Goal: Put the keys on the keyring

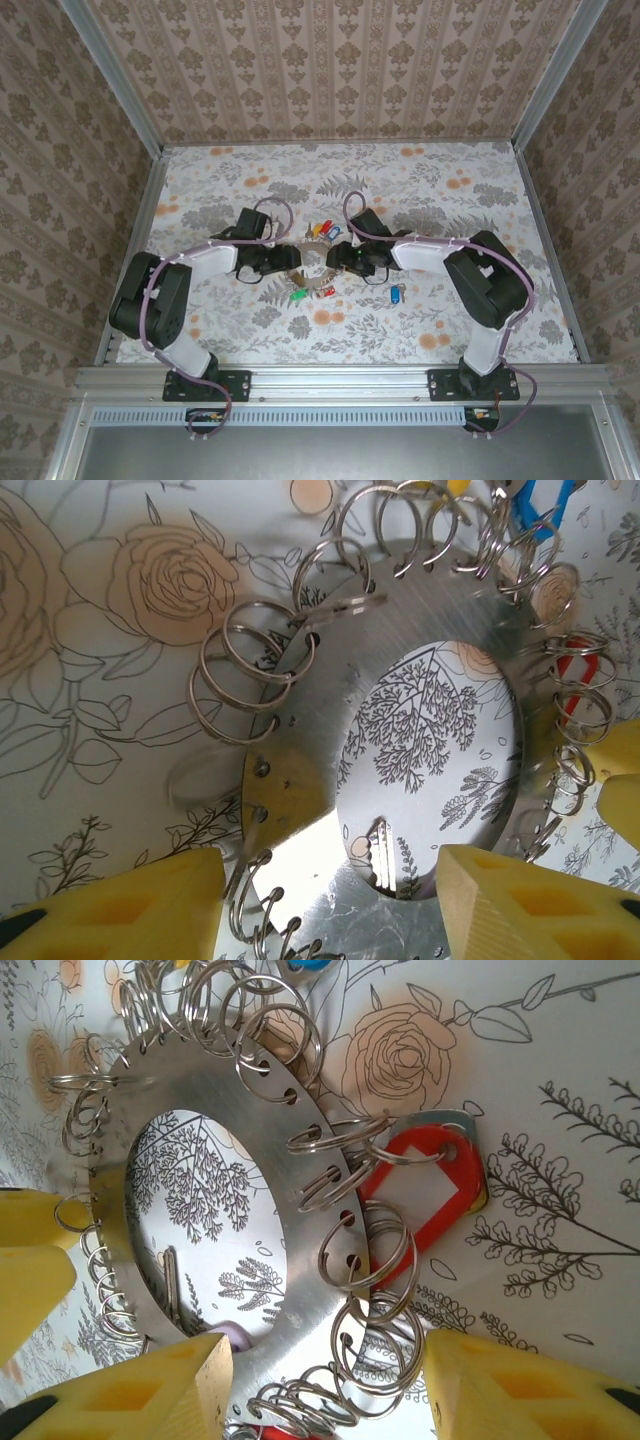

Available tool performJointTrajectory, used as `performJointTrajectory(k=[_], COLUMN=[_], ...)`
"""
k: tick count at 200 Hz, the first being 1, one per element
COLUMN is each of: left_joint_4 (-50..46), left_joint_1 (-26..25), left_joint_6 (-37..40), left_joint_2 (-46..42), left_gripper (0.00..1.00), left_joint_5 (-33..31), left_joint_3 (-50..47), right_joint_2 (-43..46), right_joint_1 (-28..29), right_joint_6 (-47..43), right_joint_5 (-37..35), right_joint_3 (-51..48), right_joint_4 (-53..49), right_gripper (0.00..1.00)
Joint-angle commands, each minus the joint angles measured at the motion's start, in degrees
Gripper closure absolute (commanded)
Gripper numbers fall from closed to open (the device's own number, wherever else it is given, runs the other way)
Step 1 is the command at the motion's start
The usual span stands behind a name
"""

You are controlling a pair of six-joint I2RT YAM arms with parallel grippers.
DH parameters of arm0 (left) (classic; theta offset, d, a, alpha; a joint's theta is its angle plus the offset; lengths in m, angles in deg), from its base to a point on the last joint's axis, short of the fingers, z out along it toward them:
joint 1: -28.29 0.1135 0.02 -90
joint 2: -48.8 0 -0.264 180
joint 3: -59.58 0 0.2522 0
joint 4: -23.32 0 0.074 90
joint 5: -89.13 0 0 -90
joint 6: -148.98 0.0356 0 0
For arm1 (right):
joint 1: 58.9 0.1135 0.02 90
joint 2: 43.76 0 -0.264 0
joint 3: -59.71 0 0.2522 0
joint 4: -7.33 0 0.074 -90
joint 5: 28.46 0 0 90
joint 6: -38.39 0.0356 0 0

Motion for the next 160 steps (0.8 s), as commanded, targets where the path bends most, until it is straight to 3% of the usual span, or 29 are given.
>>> performJointTrajectory(k=[1,50,80,160], left_joint_4=[0.28,0.25,0.5,0.84], left_joint_1=[-0.66,-1.0,-1.11,-1.51], left_joint_6=[0.04,0.62,1.01,2.29], left_joint_2=[1.5,3.24,4.36,6.59], left_gripper=[0.44,0.46,0.48,0.5], left_joint_5=[1.74,1.79,2.0,2.76], left_joint_3=[1.06,1.77,2.17,2.75], right_joint_2=[-1.8,-3.47,-5.28,-9.3], right_joint_1=[-0.07,-0.96,-2.87,-3.63], right_joint_6=[-0.97,-1.04,-0.64,-1.75], right_joint_5=[0.1,0.23,5.71,10.28], right_joint_3=[1.83,1.07,-0.76,0.39], right_joint_4=[0.17,2.4,9.61,16.82], right_gripper=[0.46,0.46,0.46,0.52])
